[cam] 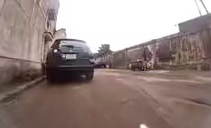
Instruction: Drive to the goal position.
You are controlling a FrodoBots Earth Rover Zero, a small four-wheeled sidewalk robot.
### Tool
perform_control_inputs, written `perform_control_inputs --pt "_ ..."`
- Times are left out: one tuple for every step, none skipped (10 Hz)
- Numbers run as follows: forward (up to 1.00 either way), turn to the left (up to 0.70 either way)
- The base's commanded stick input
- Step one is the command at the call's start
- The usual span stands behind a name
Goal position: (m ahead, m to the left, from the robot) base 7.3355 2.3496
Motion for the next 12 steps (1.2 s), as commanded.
perform_control_inputs --pt "0.7 -0.03" --pt "0.7 -0.15" --pt "0.7 -0.28" --pt "0.7 -0.35" --pt "0.7 -0.35" --pt "0.7 -0.35" --pt "0.7 -0.35" --pt "0.7 -0.35" --pt "0.7 -0.35" --pt "0.7 -0.35" --pt "0.7 -0.35" --pt "0.7 -0.35"
